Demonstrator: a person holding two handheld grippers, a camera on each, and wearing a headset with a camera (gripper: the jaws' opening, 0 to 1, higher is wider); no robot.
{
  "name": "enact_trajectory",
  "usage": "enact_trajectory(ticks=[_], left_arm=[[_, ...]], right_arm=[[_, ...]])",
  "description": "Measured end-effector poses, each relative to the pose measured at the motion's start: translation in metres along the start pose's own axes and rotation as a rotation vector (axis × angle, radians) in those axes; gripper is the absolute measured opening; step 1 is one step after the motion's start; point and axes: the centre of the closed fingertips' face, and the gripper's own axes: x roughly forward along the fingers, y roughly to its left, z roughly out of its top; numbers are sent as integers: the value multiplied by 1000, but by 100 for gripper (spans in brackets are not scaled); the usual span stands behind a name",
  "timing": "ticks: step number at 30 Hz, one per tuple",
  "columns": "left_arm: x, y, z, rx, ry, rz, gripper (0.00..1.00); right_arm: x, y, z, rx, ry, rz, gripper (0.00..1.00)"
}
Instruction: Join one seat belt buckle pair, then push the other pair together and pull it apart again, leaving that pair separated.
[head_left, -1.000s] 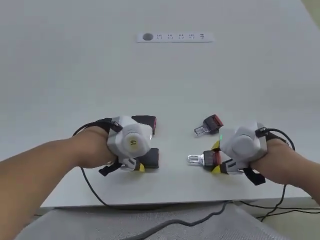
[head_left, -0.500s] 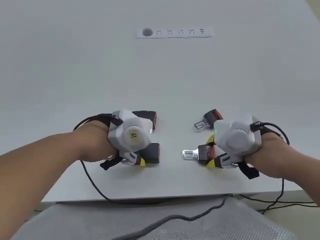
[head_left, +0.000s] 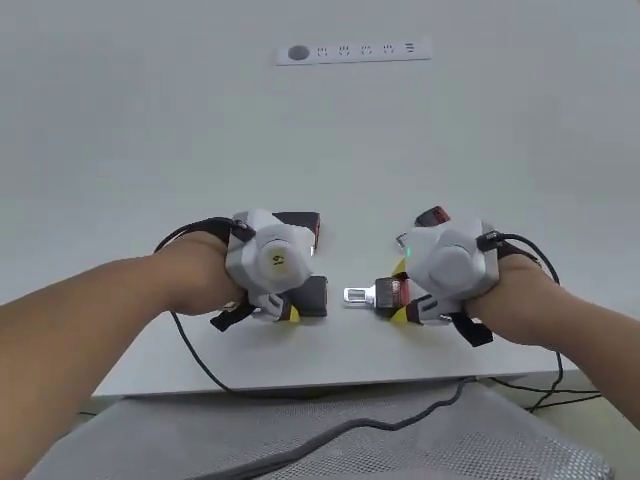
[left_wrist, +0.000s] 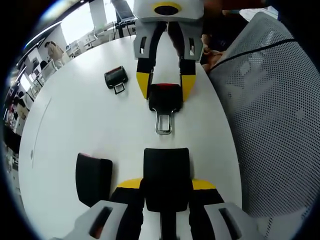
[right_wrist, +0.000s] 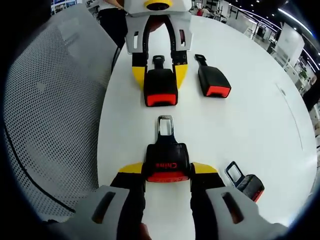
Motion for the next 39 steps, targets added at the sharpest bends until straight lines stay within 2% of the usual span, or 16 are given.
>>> enact_trajectory(ticks=[10, 14, 16, 20, 26, 30, 36, 39], left_arm=[[1, 2, -3, -19, 0, 10, 35], [2, 3, -4, -28, 6, 15, 35], [2, 3, -5, -26, 9, 12, 35], [1, 2, -5, -20, 12, 10, 35], [0, 2, -4, -25, 6, 11, 35], [1, 3, -4, -21, 3, 11, 35], [1, 3, -4, -7, -24, 9, 35], [3, 4, -5, -18, -11, 15, 34]], right_arm=[[11, 3, 20, 10, -36, 6, 33], [12, 1, 21, 0, -25, 2, 33], [9, 2, 27, 9, -54, 5, 33], [7, 4, 31, -8, -49, 6, 33], [11, 3, 36, -5, -67, 21, 32], [16, 0, 34, -12, -63, 29, 32], [18, 0, 37, -34, -50, 57, 31], [20, -1, 40, -39, -39, 54, 30]])
